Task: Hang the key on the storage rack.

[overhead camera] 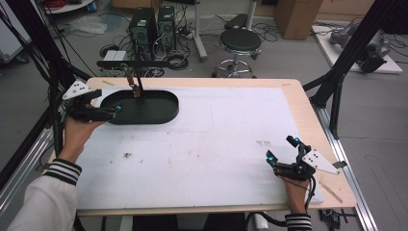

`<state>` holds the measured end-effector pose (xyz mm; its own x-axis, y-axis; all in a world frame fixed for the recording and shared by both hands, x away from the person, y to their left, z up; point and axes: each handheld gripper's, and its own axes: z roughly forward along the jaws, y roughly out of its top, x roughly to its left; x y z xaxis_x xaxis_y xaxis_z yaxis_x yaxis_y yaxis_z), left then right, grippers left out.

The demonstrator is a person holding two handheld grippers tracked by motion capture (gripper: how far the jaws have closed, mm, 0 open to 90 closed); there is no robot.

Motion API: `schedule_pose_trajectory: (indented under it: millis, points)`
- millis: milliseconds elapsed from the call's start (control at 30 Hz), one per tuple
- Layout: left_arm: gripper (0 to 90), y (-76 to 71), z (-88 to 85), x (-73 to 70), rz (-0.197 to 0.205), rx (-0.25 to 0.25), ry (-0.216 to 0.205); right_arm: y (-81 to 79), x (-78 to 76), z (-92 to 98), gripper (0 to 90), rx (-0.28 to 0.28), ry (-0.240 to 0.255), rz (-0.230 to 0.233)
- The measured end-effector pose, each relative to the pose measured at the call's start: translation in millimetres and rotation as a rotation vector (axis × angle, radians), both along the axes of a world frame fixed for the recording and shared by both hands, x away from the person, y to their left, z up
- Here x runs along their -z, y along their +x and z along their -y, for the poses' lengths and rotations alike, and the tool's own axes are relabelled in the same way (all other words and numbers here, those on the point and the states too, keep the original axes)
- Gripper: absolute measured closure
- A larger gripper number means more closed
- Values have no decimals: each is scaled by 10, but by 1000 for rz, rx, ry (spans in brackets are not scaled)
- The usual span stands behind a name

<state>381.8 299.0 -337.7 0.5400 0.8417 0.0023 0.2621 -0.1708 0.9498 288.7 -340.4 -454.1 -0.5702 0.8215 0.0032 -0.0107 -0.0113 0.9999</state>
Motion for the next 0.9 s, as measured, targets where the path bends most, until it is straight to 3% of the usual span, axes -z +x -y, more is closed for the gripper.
schedule_pose_trajectory:
  millis: [200,333,467,667,800,900]
  points:
    - [17,-356,-53,182,55,101,-5,0,-1,-2,20,2,-2,0]
    - [17,-587,-73,313,125,139,-59,1,0,0,20,3,-4,0]
    - [17,-805,-98,476,199,146,-59,-10,-1,-6,20,1,-2,-8]
    - [17,-1083,-120,840,239,121,-148,-13,2,-5,20,0,0,1]
    - [17,-1171,-122,1046,264,110,-177,-14,2,-6,20,0,1,0]
    - [17,-1190,-132,1109,277,108,-183,-9,1,-2,20,1,-1,6]
